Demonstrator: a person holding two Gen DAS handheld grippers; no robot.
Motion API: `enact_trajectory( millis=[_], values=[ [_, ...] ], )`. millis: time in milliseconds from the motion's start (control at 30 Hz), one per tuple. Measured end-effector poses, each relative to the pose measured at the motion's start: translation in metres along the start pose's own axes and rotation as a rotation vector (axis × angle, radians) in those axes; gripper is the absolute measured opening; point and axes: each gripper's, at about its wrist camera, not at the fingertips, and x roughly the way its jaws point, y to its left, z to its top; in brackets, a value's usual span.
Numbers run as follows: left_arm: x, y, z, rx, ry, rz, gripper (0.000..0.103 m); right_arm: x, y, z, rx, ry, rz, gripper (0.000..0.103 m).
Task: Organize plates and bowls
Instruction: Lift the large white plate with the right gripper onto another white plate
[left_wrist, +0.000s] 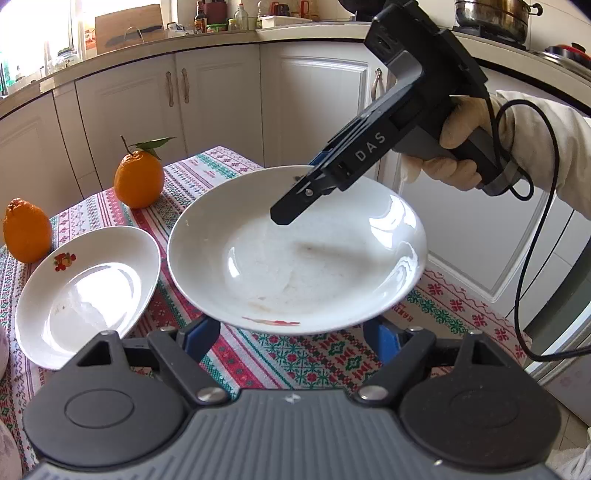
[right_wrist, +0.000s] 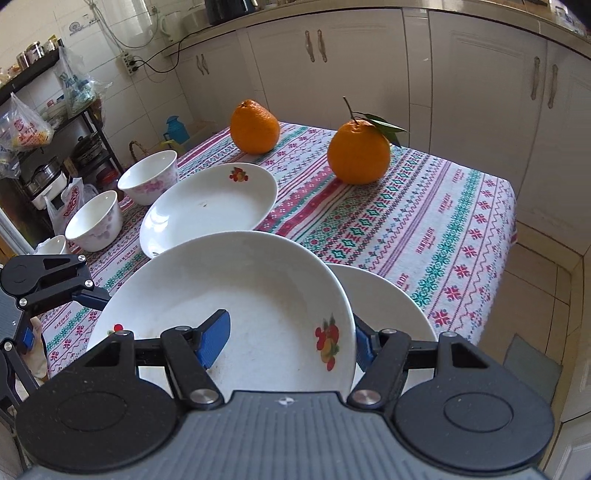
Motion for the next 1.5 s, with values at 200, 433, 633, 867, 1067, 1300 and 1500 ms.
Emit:
enact_trajectory(
  millis=[200, 433, 633, 867, 1067, 1300, 1500],
  values=[
    [0.016, -0.003, 0.006, -0.006, 0.01, -0.006, 0.084, -0.001, -0.015, -0.006, 0.025, -0.012, -0.014, 0.073],
    [0.028, -0.002, 0.01, -0.001, 0.019, -0.005, 0.084, 0.001, -0.027, -0.013, 0.044, -0.013, -0.024, 0.073],
    [0.035, -0.002, 0.012, 0.006, 0.018, -0.003, 0.084, 0.0, -0.035, -0.018, 0.067, -0.017, -0.031, 0.073],
    [0.04, -0.001, 0.014, 0.009, 0.02, 0.0, 0.084, -0.001, -0.04, -0.022, 0.08, -0.015, -0.039, 0.073],
    [0.043, 0.001, 0.014, 0.013, 0.021, -0.011, 0.084, -0.003, -0.041, -0.025, 0.087, -0.012, -0.047, 0.073],
    [0.044, 0.003, 0.013, 0.007, 0.022, -0.029, 0.086, -0.008, -0.038, -0.028, 0.087, -0.01, -0.06, 0.073],
    [0.047, 0.006, 0.012, 0.002, 0.021, -0.044, 0.087, -0.014, -0.035, -0.031, 0.092, -0.009, -0.077, 0.073]
  ],
)
